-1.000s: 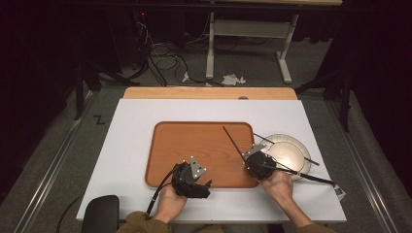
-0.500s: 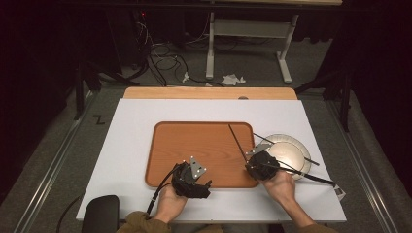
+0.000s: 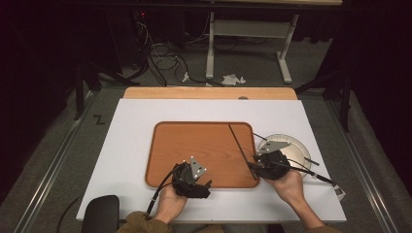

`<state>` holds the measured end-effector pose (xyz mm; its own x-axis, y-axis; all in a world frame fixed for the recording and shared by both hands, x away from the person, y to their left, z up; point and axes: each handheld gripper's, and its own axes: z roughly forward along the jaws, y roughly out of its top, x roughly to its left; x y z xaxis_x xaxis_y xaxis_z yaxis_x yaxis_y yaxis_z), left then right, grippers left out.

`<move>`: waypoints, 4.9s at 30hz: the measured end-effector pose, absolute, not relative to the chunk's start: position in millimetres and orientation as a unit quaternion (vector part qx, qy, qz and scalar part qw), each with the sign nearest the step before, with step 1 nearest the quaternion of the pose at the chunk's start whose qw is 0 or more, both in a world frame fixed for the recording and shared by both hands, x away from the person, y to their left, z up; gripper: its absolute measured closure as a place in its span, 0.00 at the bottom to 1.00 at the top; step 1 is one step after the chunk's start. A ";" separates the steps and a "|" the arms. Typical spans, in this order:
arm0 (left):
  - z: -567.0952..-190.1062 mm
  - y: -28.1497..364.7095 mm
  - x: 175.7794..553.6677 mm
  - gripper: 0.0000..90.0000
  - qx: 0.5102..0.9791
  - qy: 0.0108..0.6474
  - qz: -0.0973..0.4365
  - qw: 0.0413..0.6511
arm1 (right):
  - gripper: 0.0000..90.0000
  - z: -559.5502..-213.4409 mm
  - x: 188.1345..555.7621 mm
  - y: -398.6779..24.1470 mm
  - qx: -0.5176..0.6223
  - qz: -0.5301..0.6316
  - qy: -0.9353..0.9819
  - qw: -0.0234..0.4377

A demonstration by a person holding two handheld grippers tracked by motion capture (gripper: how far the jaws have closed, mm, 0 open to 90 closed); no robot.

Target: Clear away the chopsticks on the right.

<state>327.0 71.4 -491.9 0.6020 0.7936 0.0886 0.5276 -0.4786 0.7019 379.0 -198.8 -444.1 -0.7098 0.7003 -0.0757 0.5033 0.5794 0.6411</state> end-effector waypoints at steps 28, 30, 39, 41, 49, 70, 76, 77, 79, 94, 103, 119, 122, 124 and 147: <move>-491.8 71.5 326.5 0.18 0.835 0.395 0.209 0.322 | 0.65 -413.6 396.3 -315.2 0.457 0.357 0.786 0.214; -492.2 71.2 326.8 0.18 0.835 0.394 0.209 0.320 | 0.67 -412.8 396.4 -321.3 0.463 0.350 0.783 0.223; -492.5 70.8 326.7 0.18 0.836 0.394 0.210 0.319 | 0.77 -424.2 401.8 -354.6 0.503 0.325 0.764 0.240; -493.1 70.0 326.8 0.18 0.837 0.393 0.209 0.318 | 0.78 -430.0 404.5 -360.3 0.513 0.317 0.763 0.233; -492.5 70.6 326.4 0.18 0.836 0.394 0.209 0.319 | 0.78 -445.6 410.3 -362.4 0.522 0.270 0.777 0.227; -492.8 70.2 326.3 0.18 0.837 0.393 0.207 0.319 | 0.79 -451.6 412.0 -352.4 0.503 0.247 0.804 0.200; -492.8 70.1 326.2 0.18 0.838 0.392 0.208 0.319 | 0.84 -458.7 414.6 -352.1 0.501 0.234 0.812 0.188; -492.8 70.3 326.3 0.18 0.837 0.393 0.208 0.319 | 0.86 -458.7 414.6 -352.1 0.500 0.235 0.812 0.189; -492.9 70.3 326.5 0.18 0.837 0.394 0.207 0.318 | 0.90 -458.7 414.4 -351.8 0.499 0.235 0.813 0.188; -493.1 69.7 326.1 0.18 0.839 0.390 0.207 0.316 | 0.96 -452.7 410.0 -347.9 0.487 0.240 0.812 0.215; -493.4 69.5 326.3 0.18 0.840 0.390 0.207 0.316 | 0.96 -432.1 402.0 -345.4 0.477 0.282 0.799 0.235; -492.1 71.2 326.2 0.18 0.836 0.393 0.210 0.320 | 0.96 -396.9 357.7 -243.0 0.324 0.299 0.863 0.248; -492.6 70.4 326.0 0.18 0.837 0.391 0.210 0.319 | 0.96 -406.4 353.0 -222.1 0.303 0.300 0.878 0.218; -492.3 70.7 326.0 0.18 0.837 0.392 0.210 0.319 | 0.96 -414.7 352.2 -212.1 0.294 0.289 0.887 0.210; -493.1 70.6 327.1 0.18 0.837 0.394 0.208 0.318 | 0.94 -482.7 368.4 -162.0 0.290 0.202 0.924 0.149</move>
